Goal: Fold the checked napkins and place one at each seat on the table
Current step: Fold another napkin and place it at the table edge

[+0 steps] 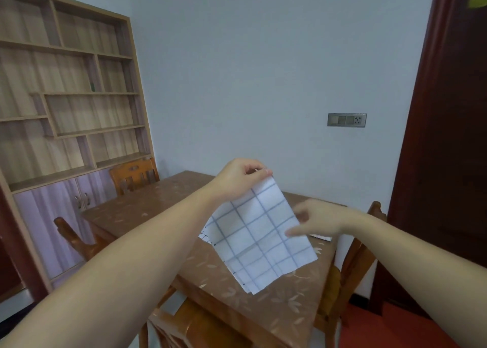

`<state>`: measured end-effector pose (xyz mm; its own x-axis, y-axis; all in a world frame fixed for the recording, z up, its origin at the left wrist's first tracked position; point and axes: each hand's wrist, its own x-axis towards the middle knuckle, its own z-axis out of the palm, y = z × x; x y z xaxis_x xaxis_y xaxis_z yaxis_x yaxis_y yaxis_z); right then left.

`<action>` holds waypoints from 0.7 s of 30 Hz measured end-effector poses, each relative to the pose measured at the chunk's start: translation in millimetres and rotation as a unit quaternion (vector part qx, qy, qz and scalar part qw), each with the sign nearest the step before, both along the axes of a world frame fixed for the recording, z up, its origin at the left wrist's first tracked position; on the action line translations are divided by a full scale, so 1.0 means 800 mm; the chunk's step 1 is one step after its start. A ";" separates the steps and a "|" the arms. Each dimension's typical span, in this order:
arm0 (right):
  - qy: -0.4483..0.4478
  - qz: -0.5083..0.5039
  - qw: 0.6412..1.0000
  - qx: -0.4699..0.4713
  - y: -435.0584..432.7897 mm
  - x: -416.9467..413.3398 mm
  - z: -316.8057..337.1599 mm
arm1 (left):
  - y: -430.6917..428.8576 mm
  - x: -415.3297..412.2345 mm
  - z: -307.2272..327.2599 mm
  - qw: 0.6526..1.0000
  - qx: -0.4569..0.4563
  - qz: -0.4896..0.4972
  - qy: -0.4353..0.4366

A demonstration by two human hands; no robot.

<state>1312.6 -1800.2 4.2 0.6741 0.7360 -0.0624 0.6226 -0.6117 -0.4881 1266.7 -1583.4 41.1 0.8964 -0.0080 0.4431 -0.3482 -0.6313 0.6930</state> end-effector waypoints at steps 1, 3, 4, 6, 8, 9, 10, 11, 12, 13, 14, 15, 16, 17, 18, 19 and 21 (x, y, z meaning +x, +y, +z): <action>0.019 -0.006 0.998 0.059 0.008 -0.003 0.007 | -0.004 0.001 0.000 1.000 0.001 -0.006 0.000; 0.036 -0.030 0.991 0.123 0.017 -0.005 0.020 | -0.006 0.003 0.000 1.000 -0.010 -0.001 -0.017; 0.031 -0.037 0.991 0.127 0.016 -0.005 0.026 | -0.003 0.004 0.000 0.999 -0.028 0.013 -0.029; 0.030 -0.043 0.990 0.130 0.005 -0.006 0.038 | 0.012 0.004 -0.001 0.992 -0.092 0.066 -0.052; 0.056 -0.049 0.985 0.154 -0.009 -0.009 0.049 | 0.030 0.001 -0.007 0.974 -0.170 0.131 -0.072; 0.086 -0.056 0.977 0.185 -0.015 -0.008 0.052 | 0.038 0.000 -0.013 0.964 -0.195 0.163 -0.075; 0.127 -0.062 0.963 0.229 -0.021 -0.007 0.054 | 0.042 -0.001 -0.021 0.956 -0.218 0.186 -0.066; 0.167 -0.070 0.943 0.279 -0.024 -0.006 0.056 | 0.044 -0.002 -0.030 0.947 -0.251 0.194 -0.041; 0.197 -0.082 0.921 0.326 -0.025 -0.003 0.057 | 0.041 -0.003 -0.039 0.935 -0.305 0.180 0.005; 0.215 -0.100 0.901 0.363 -0.025 0.001 0.056 | 0.038 -0.004 -0.047 0.914 -0.373 0.142 0.068; 0.226 -0.118 0.883 0.393 -0.023 0.006 0.053 | 0.034 -0.005 -0.055 0.886 -0.435 0.083 0.136; 0.231 -0.138 0.871 0.412 -0.022 0.010 0.050 | 0.030 -0.005 -0.061 0.861 -0.474 0.010 0.187; 0.233 -0.160 0.861 0.422 -0.020 0.014 0.046 | 0.025 -0.006 -0.063 0.837 -0.497 -0.058 0.221; 0.234 -0.177 0.855 0.428 -0.019 0.017 0.041 | 0.020 -0.006 -0.062 0.823 -0.504 -0.099 0.242; 0.236 -0.189 0.850 0.432 -0.018 0.021 0.036 | 0.013 -0.007 -0.059 0.818 -0.503 -0.120 0.253; 0.238 -0.201 0.846 0.433 -0.017 0.022 0.032 | 0.008 -0.007 -0.055 0.827 -0.489 -0.120 0.251; 0.240 -0.226 0.837 0.437 -0.016 0.024 0.023 | -0.002 -0.006 -0.048 0.876 -0.419 -0.086 0.225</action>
<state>1331.8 -1813.1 22.9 0.9479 0.3178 0.0235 0.0284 -0.0110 -0.9995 1262.0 -1584.9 2.5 0.9992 -0.0006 -0.0393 0.0386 0.1985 0.9793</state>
